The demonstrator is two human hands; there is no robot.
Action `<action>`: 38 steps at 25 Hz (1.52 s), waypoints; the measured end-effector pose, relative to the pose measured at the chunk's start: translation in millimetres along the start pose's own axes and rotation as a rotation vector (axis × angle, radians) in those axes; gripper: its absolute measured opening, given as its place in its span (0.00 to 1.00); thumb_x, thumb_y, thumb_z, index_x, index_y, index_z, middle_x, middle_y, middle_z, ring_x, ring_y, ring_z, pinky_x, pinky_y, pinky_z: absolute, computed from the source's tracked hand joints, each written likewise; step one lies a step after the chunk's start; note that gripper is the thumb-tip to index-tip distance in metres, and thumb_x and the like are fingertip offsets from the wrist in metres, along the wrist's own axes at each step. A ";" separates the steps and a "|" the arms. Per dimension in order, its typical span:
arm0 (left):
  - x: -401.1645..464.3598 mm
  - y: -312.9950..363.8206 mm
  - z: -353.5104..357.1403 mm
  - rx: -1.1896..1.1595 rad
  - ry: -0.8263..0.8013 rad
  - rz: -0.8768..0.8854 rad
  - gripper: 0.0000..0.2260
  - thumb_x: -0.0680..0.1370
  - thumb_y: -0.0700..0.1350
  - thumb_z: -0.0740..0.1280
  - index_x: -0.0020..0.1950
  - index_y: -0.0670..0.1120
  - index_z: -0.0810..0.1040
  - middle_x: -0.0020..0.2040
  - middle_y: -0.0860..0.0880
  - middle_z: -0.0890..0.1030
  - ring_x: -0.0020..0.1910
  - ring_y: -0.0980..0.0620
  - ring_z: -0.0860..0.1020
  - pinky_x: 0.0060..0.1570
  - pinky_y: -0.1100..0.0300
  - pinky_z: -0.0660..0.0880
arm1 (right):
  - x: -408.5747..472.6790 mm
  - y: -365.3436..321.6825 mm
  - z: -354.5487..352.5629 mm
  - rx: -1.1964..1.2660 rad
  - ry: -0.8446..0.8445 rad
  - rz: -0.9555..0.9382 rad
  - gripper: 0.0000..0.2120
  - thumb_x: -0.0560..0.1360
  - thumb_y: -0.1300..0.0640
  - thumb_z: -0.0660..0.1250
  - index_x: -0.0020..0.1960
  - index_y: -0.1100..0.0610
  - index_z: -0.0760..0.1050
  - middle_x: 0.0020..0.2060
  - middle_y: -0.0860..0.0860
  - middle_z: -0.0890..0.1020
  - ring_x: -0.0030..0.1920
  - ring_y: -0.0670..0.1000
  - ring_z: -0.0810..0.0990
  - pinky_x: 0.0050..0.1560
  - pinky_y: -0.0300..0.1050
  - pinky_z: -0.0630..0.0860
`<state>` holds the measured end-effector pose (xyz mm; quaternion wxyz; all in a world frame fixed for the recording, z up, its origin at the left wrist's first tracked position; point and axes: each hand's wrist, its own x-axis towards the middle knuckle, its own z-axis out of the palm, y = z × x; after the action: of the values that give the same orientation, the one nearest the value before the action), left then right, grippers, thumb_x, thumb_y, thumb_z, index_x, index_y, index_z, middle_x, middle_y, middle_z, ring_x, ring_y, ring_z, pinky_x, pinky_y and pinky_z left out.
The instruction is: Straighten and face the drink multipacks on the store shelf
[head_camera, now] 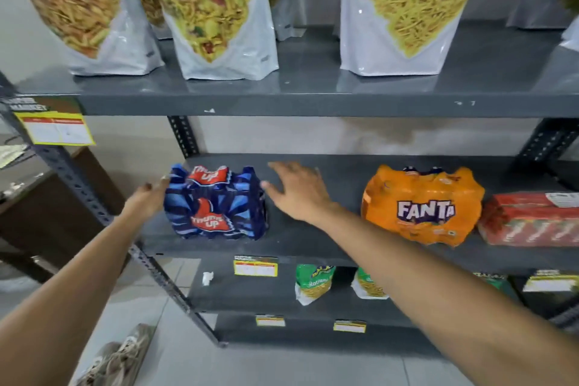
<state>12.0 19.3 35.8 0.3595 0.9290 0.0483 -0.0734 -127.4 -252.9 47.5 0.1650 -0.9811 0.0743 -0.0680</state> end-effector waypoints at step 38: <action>-59.6 52.5 72.7 0.094 -0.248 0.203 0.35 0.78 0.70 0.45 0.59 0.45 0.79 0.52 0.42 0.82 0.42 0.47 0.79 0.47 0.54 0.72 | -59.6 48.3 14.6 -0.126 0.061 0.213 0.31 0.82 0.41 0.55 0.81 0.48 0.51 0.72 0.57 0.74 0.69 0.59 0.75 0.63 0.56 0.77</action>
<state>-46.6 -70.7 27.6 0.3244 0.9287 -0.0939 -0.1533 -189.5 -283.5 11.2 0.1072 -0.9735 0.1873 -0.0753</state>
